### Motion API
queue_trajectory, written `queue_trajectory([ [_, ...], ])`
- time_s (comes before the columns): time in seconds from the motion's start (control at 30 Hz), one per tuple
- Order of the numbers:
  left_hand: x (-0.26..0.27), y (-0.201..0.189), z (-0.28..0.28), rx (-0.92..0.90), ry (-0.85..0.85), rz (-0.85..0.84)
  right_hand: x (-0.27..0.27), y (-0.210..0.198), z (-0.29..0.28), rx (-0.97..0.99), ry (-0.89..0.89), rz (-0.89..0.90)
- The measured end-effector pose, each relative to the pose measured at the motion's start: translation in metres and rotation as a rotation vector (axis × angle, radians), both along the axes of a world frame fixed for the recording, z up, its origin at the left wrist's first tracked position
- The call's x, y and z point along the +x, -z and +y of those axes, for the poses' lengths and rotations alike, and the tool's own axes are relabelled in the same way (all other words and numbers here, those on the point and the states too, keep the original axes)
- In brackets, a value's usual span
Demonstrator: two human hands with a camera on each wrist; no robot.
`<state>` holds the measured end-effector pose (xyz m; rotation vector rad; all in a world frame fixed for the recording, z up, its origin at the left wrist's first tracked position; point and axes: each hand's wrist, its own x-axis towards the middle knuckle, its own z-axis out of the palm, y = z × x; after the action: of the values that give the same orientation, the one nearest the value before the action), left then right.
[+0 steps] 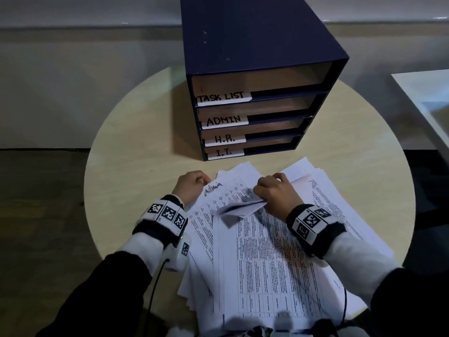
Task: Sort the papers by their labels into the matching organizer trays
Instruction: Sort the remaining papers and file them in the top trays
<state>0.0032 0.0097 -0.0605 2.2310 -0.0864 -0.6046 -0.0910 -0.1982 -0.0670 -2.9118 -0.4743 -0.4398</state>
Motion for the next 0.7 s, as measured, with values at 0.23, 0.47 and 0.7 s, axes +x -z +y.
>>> queue_trajectory([
  [0.23, -0.008, 0.003, -0.008, 0.195, 0.145, -0.19, 0.0, 0.002, 0.002, -0.024, -0.048, 0.057],
  [0.47, -0.022, -0.024, -0.037, -0.12, 0.155, -0.285, 0.006, -0.011, 0.003, -0.05, 0.004, 0.001],
  [0.7, -0.02, -0.019, -0.039, -0.09, 0.283, -0.222, 0.006, 0.003, -0.008, -0.077, 0.054, -0.034],
])
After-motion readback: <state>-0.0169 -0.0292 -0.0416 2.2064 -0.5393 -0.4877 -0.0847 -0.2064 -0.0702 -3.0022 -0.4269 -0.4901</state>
